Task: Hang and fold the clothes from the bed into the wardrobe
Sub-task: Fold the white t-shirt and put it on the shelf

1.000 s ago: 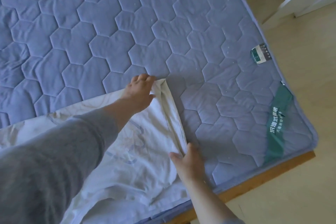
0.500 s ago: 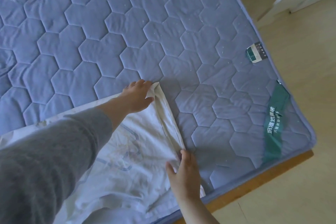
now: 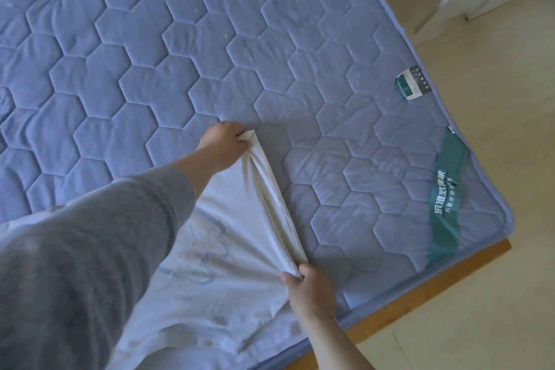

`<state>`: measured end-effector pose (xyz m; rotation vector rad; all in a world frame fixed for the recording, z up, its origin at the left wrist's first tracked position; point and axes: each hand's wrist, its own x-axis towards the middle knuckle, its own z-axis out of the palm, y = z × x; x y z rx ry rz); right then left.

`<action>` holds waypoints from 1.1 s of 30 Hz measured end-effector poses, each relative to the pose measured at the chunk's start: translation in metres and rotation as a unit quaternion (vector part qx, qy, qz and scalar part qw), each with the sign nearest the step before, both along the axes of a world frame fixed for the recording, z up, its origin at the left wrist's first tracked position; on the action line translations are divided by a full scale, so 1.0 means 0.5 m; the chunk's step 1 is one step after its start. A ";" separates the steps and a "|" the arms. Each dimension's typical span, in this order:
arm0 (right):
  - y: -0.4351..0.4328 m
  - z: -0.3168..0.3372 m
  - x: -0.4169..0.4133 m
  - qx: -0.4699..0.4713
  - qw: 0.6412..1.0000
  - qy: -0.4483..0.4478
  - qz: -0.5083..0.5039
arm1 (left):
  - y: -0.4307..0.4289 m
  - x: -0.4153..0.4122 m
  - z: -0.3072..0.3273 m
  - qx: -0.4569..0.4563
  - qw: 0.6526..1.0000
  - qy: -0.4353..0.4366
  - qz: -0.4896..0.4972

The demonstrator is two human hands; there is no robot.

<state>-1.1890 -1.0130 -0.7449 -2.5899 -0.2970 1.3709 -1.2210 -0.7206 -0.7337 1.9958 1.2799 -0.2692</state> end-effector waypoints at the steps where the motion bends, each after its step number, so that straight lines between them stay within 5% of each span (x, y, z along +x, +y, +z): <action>1: -0.002 -0.002 0.001 -0.011 1.000 0.000 0.000 | -0.003 0.004 0.000 0.001 1.000 -0.004 0.009; 9: -0.007 0.014 -0.009 -0.023 0.986 -0.140 0.085 | 0.002 0.027 0.012 -0.045 0.998 -0.026 -0.030; 15: -0.014 0.029 0.002 0.022 0.997 -0.030 0.068 | -0.004 0.008 0.044 0.005 0.998 -0.062 -0.013; 21: -0.023 0.071 0.004 0.068 0.991 -0.030 0.110 | -0.006 -0.042 0.095 0.088 0.995 -0.050 0.026; 33: -0.011 0.217 -0.095 0.153 0.961 -0.018 0.232 | -0.006 -0.277 0.217 0.079 0.965 -0.134 0.211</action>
